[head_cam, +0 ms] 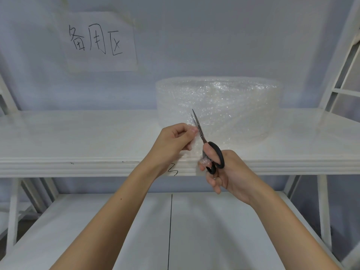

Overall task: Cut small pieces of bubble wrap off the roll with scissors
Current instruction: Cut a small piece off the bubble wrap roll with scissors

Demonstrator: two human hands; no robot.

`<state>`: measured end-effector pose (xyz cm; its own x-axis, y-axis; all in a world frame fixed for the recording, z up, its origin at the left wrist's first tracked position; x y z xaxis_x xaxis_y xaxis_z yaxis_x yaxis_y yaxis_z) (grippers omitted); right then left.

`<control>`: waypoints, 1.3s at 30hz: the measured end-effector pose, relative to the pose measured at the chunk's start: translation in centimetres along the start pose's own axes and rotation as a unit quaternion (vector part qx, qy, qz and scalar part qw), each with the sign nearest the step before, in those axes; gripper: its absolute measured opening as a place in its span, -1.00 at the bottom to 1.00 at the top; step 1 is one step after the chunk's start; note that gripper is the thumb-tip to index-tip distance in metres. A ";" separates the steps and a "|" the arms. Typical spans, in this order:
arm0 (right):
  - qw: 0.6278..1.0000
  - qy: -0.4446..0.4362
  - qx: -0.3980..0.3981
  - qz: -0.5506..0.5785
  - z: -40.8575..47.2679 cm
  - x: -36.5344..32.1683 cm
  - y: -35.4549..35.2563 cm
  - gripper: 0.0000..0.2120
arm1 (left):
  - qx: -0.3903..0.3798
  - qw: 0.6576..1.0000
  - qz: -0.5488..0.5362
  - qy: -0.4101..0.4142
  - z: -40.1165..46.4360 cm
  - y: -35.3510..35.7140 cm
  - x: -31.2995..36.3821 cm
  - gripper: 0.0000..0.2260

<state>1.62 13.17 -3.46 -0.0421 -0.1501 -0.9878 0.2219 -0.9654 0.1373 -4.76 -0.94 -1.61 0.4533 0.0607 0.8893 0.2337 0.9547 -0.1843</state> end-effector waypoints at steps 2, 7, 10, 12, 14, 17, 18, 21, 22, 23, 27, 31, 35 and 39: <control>1.000 -0.002 0.008 -0.002 0.0 0.0 0.0 -0.47 | -0.002 1.000 0.006 0.005 -0.1 0.1 0.1 -0.79; 1.000 0.007 0.009 0.011 0.2 -0.1 0.0 -0.47 | -0.011 1.000 0.016 0.015 -0.3 0.2 0.1 -0.79; 1.000 0.010 0.010 0.025 0.2 -0.3 0.2 -0.51 | -0.018 0.999 0.024 0.010 -0.3 0.1 0.0 -0.79; 1.000 0.006 0.015 0.021 0.4 -0.3 0.3 -0.48 | -0.015 1.000 0.023 0.007 -0.2 0.1 -0.1 -0.78; 1.000 0.000 0.018 0.013 0.6 -0.3 0.3 -0.46 | -0.015 0.999 0.028 0.004 -0.2 0.1 -0.2 -0.79; 1.000 -0.004 0.014 0.015 0.7 -0.4 0.2 -0.42 | -0.021 0.999 0.044 0.004 -0.1 0.1 -0.5 -0.84; 1.000 -0.002 0.009 0.019 0.8 -0.5 0.2 -0.40 | -0.022 0.999 0.048 0.005 0.0 0.0 -0.6 -0.84; 1.000 0.000 -0.007 0.016 0.9 -0.7 0.2 -0.39 | -0.022 0.998 0.057 0.007 0.1 -0.1 -0.8 -0.82; 1.000 0.001 -0.008 0.013 0.9 -0.8 0.2 -0.42 | -0.021 0.998 0.057 0.007 0.1 0.0 -0.7 -0.83; 1.000 0.001 -0.006 0.010 1.0 -0.8 0.2 -0.45 | -0.020 0.998 0.058 0.006 0.0 0.0 -0.7 -0.85; 1.000 0.001 0.009 0.006 1.1 -0.9 0.1 -0.53 | -0.029 0.997 0.071 0.002 0.0 0.0 -0.7 -0.83; 1.000 0.012 0.002 0.005 1.3 -1.3 0.1 -0.44 | -0.027 0.998 0.061 -0.010 0.0 -0.1 -0.9 -0.81; 1.000 0.020 -0.001 0.001 1.4 -1.9 0.3 -0.42 | -0.025 0.999 0.042 -0.003 0.1 -0.1 -0.9 -0.76; 1.000 0.001 0.001 -0.014 1.6 -2.1 0.5 -0.39 | -0.032 0.999 0.033 0.000 0.2 -0.1 -0.9 -0.76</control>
<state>0.29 12.70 -1.19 -0.0460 -0.1220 -0.9915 0.2179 -0.9698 0.1092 -5.36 -1.04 -2.32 0.4704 0.1236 0.8738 0.2566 0.9282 -0.2694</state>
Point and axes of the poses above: each hand's wrist, its own z-axis towards the middle knuckle, its own y-axis out of the palm, x = y × z, the point moved 2 cm from there along z, towards the middle knuckle, and after that the axes turned 7 degrees about z, right-handed, at the moved point
